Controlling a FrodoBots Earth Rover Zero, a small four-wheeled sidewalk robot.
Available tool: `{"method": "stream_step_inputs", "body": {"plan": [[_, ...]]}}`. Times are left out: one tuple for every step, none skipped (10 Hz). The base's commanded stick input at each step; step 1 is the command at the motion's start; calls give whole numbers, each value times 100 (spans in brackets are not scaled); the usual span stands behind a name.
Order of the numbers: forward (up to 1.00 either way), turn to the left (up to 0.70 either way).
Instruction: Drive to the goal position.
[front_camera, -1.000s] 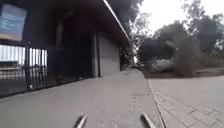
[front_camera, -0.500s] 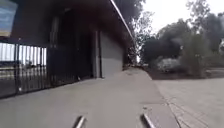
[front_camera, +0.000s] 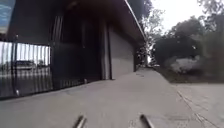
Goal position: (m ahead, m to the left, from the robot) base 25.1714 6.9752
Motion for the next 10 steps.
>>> {"method": "stream_step_inputs", "body": {"plan": [[100,-26],[100,-27],[100,-27],[100,-27],[99,-26],[98,-25],[98,-25],[98,-25],[98,-24],[98,-17]]}}
